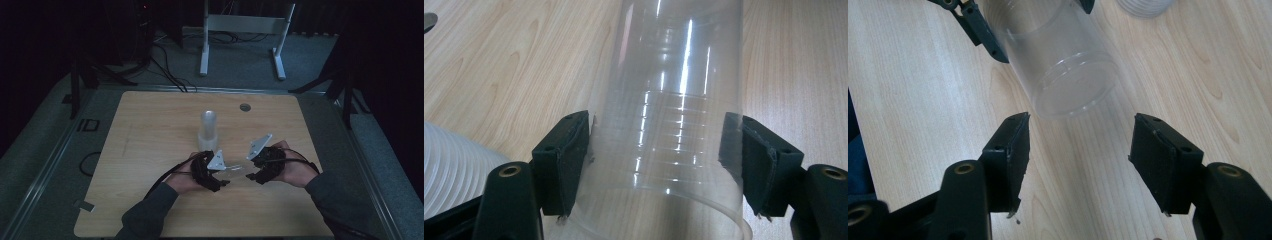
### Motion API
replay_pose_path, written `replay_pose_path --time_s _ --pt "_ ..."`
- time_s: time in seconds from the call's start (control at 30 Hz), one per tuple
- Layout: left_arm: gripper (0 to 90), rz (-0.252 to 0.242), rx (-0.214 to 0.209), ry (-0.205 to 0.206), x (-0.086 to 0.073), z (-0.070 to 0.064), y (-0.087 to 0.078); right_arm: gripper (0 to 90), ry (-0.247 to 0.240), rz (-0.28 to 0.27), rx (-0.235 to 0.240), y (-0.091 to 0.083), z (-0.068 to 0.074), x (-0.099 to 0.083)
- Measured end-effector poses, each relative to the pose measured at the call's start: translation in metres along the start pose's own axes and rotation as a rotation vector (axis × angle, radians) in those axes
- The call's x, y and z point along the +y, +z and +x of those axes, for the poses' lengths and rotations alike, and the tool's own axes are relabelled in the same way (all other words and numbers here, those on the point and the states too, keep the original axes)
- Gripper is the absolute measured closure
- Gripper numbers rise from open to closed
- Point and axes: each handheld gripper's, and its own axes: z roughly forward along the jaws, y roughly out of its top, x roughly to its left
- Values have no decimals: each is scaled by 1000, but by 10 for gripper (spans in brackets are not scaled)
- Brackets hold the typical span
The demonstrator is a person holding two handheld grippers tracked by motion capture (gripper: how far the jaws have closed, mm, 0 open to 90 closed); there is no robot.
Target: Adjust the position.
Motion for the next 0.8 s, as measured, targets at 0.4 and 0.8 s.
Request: replay_pose_path --time_s 0.4,0.8 --pt "291 40 0 27 0 -3 4 390 -42 56 3 7 3 6" --pt "292 70 -5 66 4 -8 6 378 -70 86 19 14 8 10"
